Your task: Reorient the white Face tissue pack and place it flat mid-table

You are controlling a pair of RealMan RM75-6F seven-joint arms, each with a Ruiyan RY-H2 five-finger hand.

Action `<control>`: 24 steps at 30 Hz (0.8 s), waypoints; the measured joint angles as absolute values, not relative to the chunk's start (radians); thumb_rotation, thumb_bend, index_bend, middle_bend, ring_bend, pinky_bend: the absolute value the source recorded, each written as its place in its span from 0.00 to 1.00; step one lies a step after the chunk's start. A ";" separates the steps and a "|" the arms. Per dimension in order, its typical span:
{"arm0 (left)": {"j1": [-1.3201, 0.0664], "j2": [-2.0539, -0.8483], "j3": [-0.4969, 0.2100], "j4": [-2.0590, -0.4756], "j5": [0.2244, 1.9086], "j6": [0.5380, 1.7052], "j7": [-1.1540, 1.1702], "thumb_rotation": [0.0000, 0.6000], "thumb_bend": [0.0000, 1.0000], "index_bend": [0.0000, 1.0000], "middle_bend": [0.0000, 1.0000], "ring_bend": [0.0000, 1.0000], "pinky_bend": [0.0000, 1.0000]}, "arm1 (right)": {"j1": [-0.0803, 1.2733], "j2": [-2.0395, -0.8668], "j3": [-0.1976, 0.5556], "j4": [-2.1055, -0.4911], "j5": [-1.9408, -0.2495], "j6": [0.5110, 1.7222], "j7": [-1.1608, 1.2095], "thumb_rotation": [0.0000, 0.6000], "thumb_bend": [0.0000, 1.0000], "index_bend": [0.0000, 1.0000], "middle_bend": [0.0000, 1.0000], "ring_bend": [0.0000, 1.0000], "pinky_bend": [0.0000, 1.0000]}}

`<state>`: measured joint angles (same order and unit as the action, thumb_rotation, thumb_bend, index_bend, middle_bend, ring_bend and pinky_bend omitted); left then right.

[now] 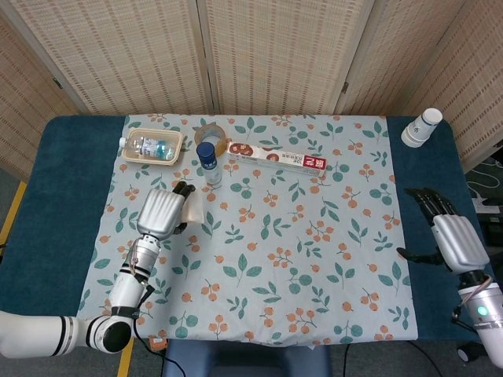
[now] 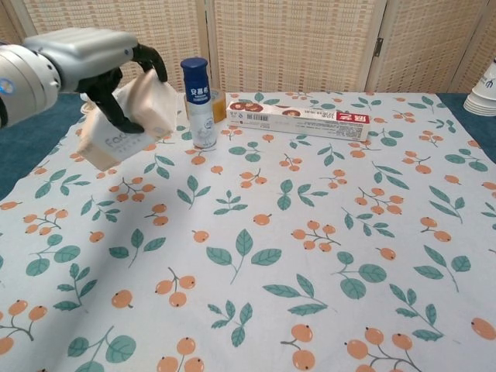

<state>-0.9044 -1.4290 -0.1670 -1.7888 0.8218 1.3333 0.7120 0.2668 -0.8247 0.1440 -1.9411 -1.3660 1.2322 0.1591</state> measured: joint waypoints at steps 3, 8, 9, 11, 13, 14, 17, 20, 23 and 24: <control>-0.862 -1.409 -0.183 -1.800 0.876 1.352 0.576 1.00 0.28 0.61 0.70 0.77 0.86 | 0.271 -0.828 0.144 -1.941 -1.361 1.224 0.155 1.00 0.11 0.11 0.08 0.00 0.11; -0.791 -1.419 -0.219 -1.767 0.976 1.407 0.314 1.00 0.28 0.62 0.71 0.78 0.87 | 0.278 -0.828 0.142 -1.939 -1.361 1.211 0.144 1.00 0.11 0.11 0.08 0.00 0.11; -0.772 -1.433 -0.228 -1.743 1.006 1.429 0.247 1.00 0.28 0.62 0.72 0.79 0.87 | 0.279 -0.828 0.141 -1.938 -1.364 1.210 0.144 1.00 0.11 0.11 0.08 0.00 0.11; -0.746 -1.464 -0.240 -1.694 1.051 1.464 0.152 1.00 0.27 0.63 0.72 0.79 0.87 | 0.280 -0.828 0.139 -1.938 -1.366 1.208 0.145 1.00 0.11 0.11 0.08 0.00 0.11; -0.718 -1.511 -0.255 -1.621 1.092 1.500 0.065 1.00 0.27 0.63 0.72 0.80 0.87 | 0.280 -0.827 0.138 -1.939 -1.368 1.206 0.146 1.00 0.11 0.11 0.08 0.00 0.11; -0.706 -1.535 -0.262 -1.588 1.105 1.515 0.034 1.00 0.27 0.62 0.72 0.80 0.87 | 0.280 -0.826 0.138 -1.939 -1.368 1.206 0.148 1.00 0.11 0.11 0.08 0.00 0.11; -0.670 -1.618 -0.292 -1.494 1.126 1.553 -0.056 1.00 0.27 0.62 0.71 0.80 0.87 | 0.280 -0.825 0.138 -1.937 -1.367 1.204 0.153 1.00 0.11 0.11 0.08 0.00 0.11; -0.636 -1.691 -0.323 -1.431 1.124 1.581 -0.128 1.00 0.27 0.62 0.71 0.79 0.87 | 0.283 -0.823 0.138 -1.934 -1.363 1.198 0.158 1.00 0.11 0.11 0.08 0.00 0.11; -0.604 -1.747 -0.343 -1.380 1.106 1.588 -0.173 1.00 0.27 0.61 0.71 0.79 0.87 | 0.283 -0.823 0.138 -1.933 -1.364 1.198 0.162 1.00 0.11 0.11 0.08 0.00 0.11; -0.594 -1.764 -0.350 -1.363 1.098 1.587 -0.188 1.00 0.27 0.61 0.70 0.79 0.87 | 0.284 -0.822 0.138 -1.933 -1.365 1.197 0.163 1.00 0.11 0.11 0.08 0.00 0.11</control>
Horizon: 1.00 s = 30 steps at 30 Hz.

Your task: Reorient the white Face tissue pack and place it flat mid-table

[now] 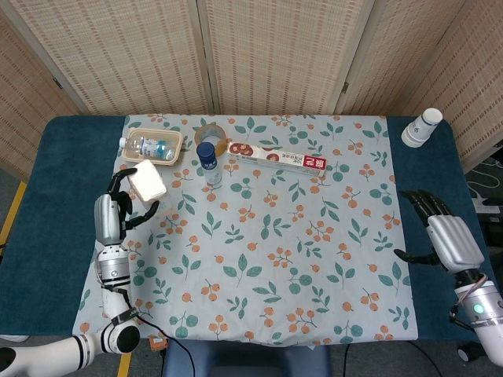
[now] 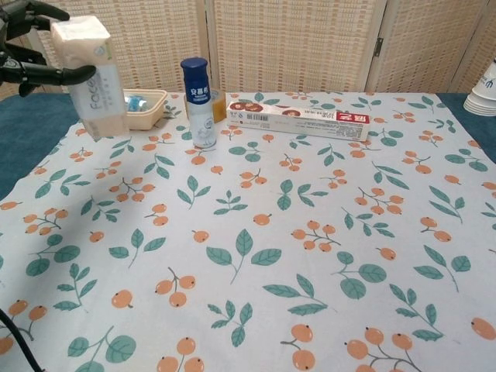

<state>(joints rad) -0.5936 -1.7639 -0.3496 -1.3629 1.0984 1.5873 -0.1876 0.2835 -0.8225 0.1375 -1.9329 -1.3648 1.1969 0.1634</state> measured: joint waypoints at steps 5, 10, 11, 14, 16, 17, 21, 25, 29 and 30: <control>-0.564 -1.814 -0.374 -1.315 1.079 1.573 -0.238 1.00 0.27 0.60 0.69 0.79 0.87 | 0.286 -0.823 0.136 -1.932 -1.365 1.191 0.164 1.00 0.11 0.11 0.08 0.00 0.11; -0.547 -1.860 -0.375 -1.264 1.082 1.549 -0.277 1.00 0.27 0.58 0.68 0.79 0.87 | 0.288 -0.823 0.137 -1.934 -1.359 1.189 0.164 1.00 0.11 0.11 0.08 0.00 0.11; -0.545 -1.869 -0.375 -1.252 1.083 1.544 -0.281 1.00 0.27 0.58 0.67 0.79 0.87 | 0.288 -0.823 0.138 -1.934 -1.357 1.188 0.164 1.00 0.11 0.11 0.08 0.00 0.11; -0.539 -1.901 -0.376 -1.213 1.084 1.524 -0.297 1.00 0.27 0.57 0.67 0.79 0.86 | 0.290 -0.822 0.139 -1.933 -1.351 1.185 0.166 1.00 0.11 0.11 0.08 0.00 0.11; -0.533 -1.921 -0.375 -1.191 1.089 1.510 -0.310 1.00 0.27 0.57 0.66 0.79 0.86 | 0.290 -0.822 0.138 -1.932 -1.351 1.183 0.167 1.00 0.11 0.11 0.08 0.00 0.11; -0.530 -1.927 -0.374 -1.185 1.092 1.503 -0.315 1.00 0.27 0.57 0.66 0.79 0.86 | 0.291 -0.822 0.138 -1.932 -1.351 1.182 0.167 1.00 0.11 0.11 0.08 0.00 0.11; -0.522 -1.942 -0.356 -1.170 1.122 1.487 -0.329 1.00 0.27 0.57 0.66 0.79 0.86 | 0.295 -0.823 0.138 -1.930 -1.349 1.176 0.167 1.00 0.11 0.11 0.08 0.00 0.11; -0.513 -1.954 -0.329 -1.156 1.165 1.479 -0.346 1.00 0.26 0.57 0.66 0.79 0.85 | 0.297 -0.825 0.139 -1.929 -1.347 1.173 0.162 1.00 0.11 0.11 0.08 0.00 0.11; -0.501 -1.960 -0.305 -1.151 1.206 1.472 -0.373 1.00 0.26 0.56 0.65 0.79 0.85 | 0.303 -0.829 0.138 -1.930 -1.340 1.164 0.147 1.00 0.11 0.11 0.08 0.00 0.11; -0.497 -1.961 -0.298 -1.149 1.218 1.471 -0.379 1.00 0.26 0.56 0.65 0.78 0.85 | 0.304 -0.831 0.138 -1.932 -1.338 1.162 0.142 1.00 0.11 0.11 0.08 0.00 0.11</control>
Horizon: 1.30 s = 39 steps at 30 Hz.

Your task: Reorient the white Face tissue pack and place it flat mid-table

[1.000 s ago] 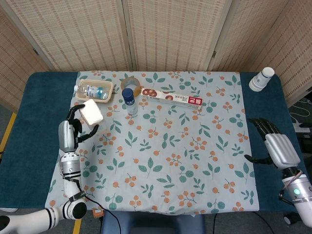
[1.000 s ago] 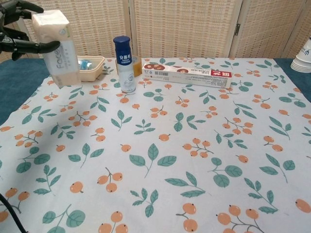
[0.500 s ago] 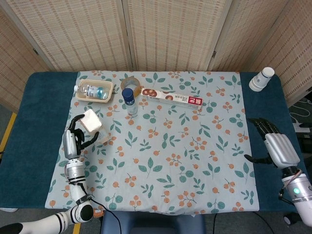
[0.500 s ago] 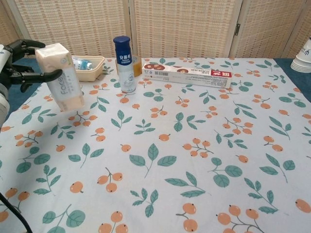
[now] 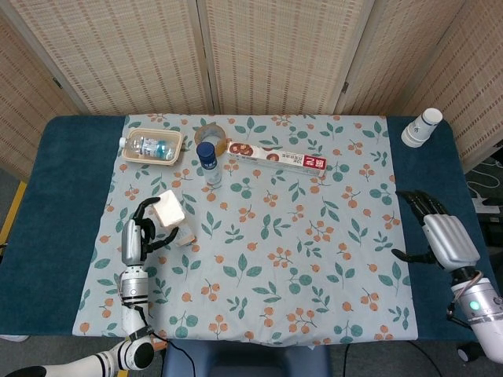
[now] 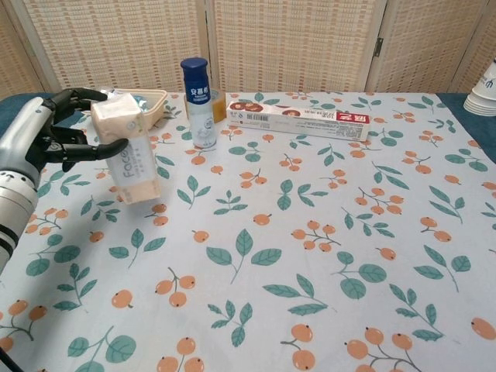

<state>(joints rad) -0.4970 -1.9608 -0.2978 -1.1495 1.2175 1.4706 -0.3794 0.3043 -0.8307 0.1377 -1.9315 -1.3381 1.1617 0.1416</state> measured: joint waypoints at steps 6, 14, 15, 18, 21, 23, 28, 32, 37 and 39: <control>-0.483 -1.964 -0.283 -1.129 1.253 1.454 -0.422 1.00 0.26 0.56 0.64 0.78 0.85 | 0.310 -0.837 0.137 -1.938 -1.328 1.156 0.118 1.00 0.11 0.11 0.08 0.00 0.11; -0.474 -1.975 -0.283 -1.086 1.275 1.429 -0.454 1.00 0.25 0.54 0.63 0.78 0.84 | 0.316 -0.844 0.137 -1.941 -1.313 1.148 0.097 1.00 0.11 0.11 0.08 0.00 0.11; -0.472 -1.977 -0.283 -1.081 1.277 1.427 -0.457 1.00 0.25 0.54 0.62 0.78 0.84 | 0.317 -0.844 0.137 -1.941 -1.311 1.148 0.096 1.00 0.11 0.11 0.08 0.00 0.11; -0.468 -1.982 -0.285 -1.071 1.278 1.418 -0.465 1.00 0.25 0.54 0.62 0.78 0.84 | 0.318 -0.845 0.137 -1.942 -1.308 1.148 0.092 1.00 0.11 0.11 0.08 0.00 0.11; -0.463 -1.987 -0.285 -1.062 1.282 1.413 -0.470 1.00 0.25 0.54 0.62 0.77 0.84 | 0.318 -0.845 0.137 -1.943 -1.305 1.147 0.090 1.00 0.11 0.11 0.08 0.00 0.11; -0.461 -1.989 -0.283 -1.058 1.287 1.412 -0.472 1.00 0.25 0.53 0.62 0.77 0.84 | 0.317 -0.845 0.138 -1.943 -1.304 1.149 0.090 1.00 0.11 0.11 0.08 0.00 0.11; -0.457 -1.990 -0.279 -1.049 1.300 1.405 -0.487 1.00 0.24 0.47 0.55 0.76 0.83 | 0.319 -0.845 0.136 -1.943 -1.306 1.145 0.087 1.00 0.11 0.11 0.08 0.00 0.11; -0.450 -1.991 -0.267 -1.035 1.317 1.402 -0.502 1.00 0.23 0.42 0.49 0.76 0.83 | 0.322 -0.843 0.133 -1.944 -1.311 1.137 0.089 1.00 0.11 0.11 0.08 0.00 0.11; -0.443 -1.992 -0.261 -1.024 1.329 1.402 -0.513 1.00 0.23 0.35 0.44 0.74 0.81 | 0.321 -0.839 0.133 -1.942 -1.314 1.137 0.101 1.00 0.11 0.11 0.08 0.00 0.11; -0.442 -1.992 -0.258 -1.022 1.336 1.403 -0.521 1.00 0.22 0.30 0.41 0.73 0.80 | 0.321 -0.839 0.132 -1.942 -1.314 1.136 0.102 1.00 0.11 0.11 0.08 0.00 0.11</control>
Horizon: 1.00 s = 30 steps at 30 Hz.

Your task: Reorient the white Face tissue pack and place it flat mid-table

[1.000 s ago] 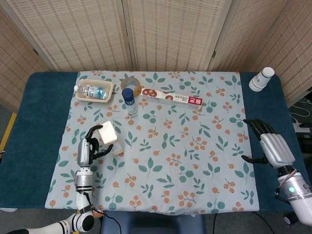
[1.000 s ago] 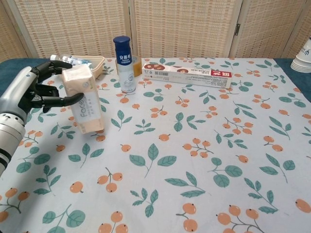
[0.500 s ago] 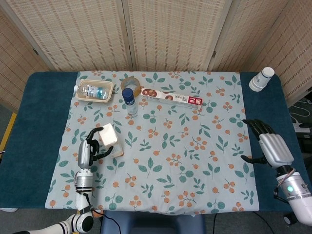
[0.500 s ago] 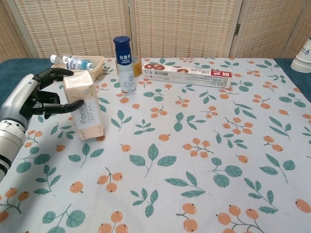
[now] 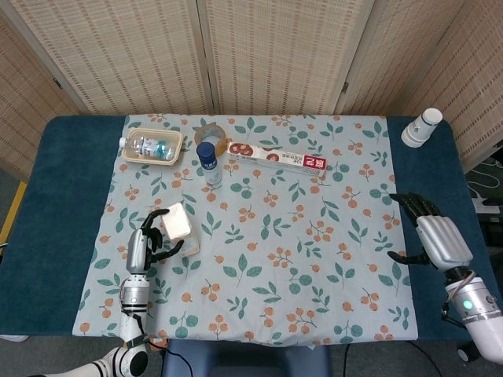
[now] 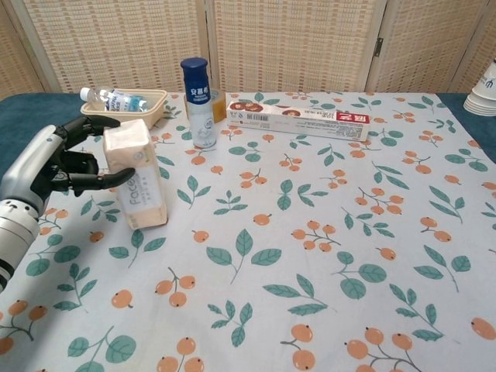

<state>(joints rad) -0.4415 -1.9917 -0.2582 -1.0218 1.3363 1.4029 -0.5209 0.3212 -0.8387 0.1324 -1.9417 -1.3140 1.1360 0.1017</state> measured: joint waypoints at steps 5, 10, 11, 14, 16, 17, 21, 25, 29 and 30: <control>-0.435 -1.989 -0.250 -1.017 1.351 1.404 -0.539 1.00 0.22 0.18 0.36 0.72 0.79 | 0.323 -0.838 0.131 -1.942 -1.315 1.131 0.100 1.00 0.11 0.11 0.08 0.01 0.11; -0.428 -1.982 -0.236 -1.012 1.369 1.404 -0.560 1.00 0.21 0.03 0.29 0.69 0.77 | 0.324 -0.836 0.131 -1.942 -1.314 1.131 0.103 1.00 0.11 0.11 0.08 0.01 0.11; -0.425 -1.979 -0.231 -1.011 1.374 1.403 -0.565 1.00 0.20 0.01 0.27 0.68 0.76 | 0.323 -0.836 0.131 -1.942 -1.313 1.132 0.103 1.00 0.11 0.11 0.08 0.01 0.11; -0.421 -1.974 -0.224 -1.011 1.382 1.401 -0.575 1.00 0.20 0.00 0.20 0.67 0.75 | 0.323 -0.835 0.131 -1.942 -1.314 1.131 0.104 1.00 0.11 0.11 0.08 0.01 0.11; -0.419 -1.971 -0.221 -1.012 1.384 1.400 -0.578 1.00 0.19 0.00 0.18 0.66 0.74 | 0.323 -0.835 0.131 -1.942 -1.315 1.131 0.104 1.00 0.11 0.11 0.08 0.01 0.11; -0.419 -1.971 -0.221 -1.012 1.385 1.400 -0.579 1.00 0.19 0.00 0.16 0.65 0.73 | 0.323 -0.835 0.131 -1.942 -1.315 1.131 0.104 1.00 0.11 0.11 0.08 0.01 0.11; -0.417 -1.960 -0.211 -1.013 1.400 1.402 -0.596 1.00 0.16 0.00 0.07 0.61 0.70 | 0.322 -0.834 0.131 -1.942 -1.318 1.135 0.107 1.00 0.11 0.11 0.08 0.02 0.11; -0.412 -1.938 -0.204 -1.021 1.414 1.405 -0.613 1.00 0.15 0.00 0.05 0.61 0.69 | 0.319 -0.832 0.130 -1.943 -1.324 1.140 0.113 1.00 0.11 0.11 0.08 0.02 0.11; -0.408 -1.916 -0.205 -1.044 1.419 1.411 -0.607 1.00 0.15 0.00 0.05 0.60 0.69 | 0.317 -0.830 0.130 -1.942 -1.327 1.142 0.121 1.00 0.11 0.11 0.08 0.02 0.11; -0.406 -1.907 -0.205 -1.055 1.421 1.413 -0.604 1.00 0.15 0.00 0.05 0.60 0.69 | 0.317 -0.829 0.130 -1.941 -1.327 1.143 0.124 1.00 0.11 0.11 0.08 0.02 0.11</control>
<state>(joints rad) -0.4061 -1.9073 -0.2049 -1.0551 1.4209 1.4125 -0.6044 0.3167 -0.8291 0.1302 -1.9412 -1.3274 1.1430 0.1241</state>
